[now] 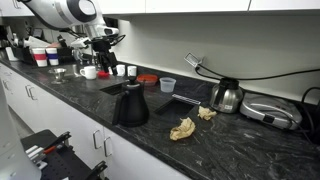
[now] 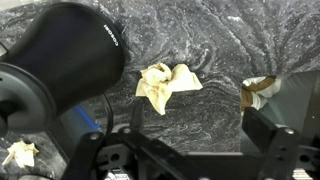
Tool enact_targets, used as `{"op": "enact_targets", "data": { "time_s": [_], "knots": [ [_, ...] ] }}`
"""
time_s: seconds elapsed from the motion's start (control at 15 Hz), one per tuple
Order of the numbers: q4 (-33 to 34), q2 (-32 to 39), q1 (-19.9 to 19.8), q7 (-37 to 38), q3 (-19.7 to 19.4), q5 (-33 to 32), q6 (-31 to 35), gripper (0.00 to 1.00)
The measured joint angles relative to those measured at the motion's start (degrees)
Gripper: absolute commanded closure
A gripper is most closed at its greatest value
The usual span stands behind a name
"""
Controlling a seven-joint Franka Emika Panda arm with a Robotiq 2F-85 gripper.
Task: Place the brown paper on the left inside the left trash chute
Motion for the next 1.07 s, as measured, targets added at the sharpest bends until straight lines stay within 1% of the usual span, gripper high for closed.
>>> {"op": "enact_targets", "data": {
  "time_s": [0.07,0.13,0.87,1.07],
  "knots": [
    [1.0,1.8,-0.2,2.1,0.1,0.0,-0.1,0.0],
    [1.5,2.9,-0.2,2.6,0.0,0.0,0.0,0.0],
    [1.3,2.5,-0.1,2.7,0.0,0.0,-0.4,0.0],
    [1.4,4.4,-0.2,5.5,-0.3,0.5,-1.1,0.0]
  ]
}}
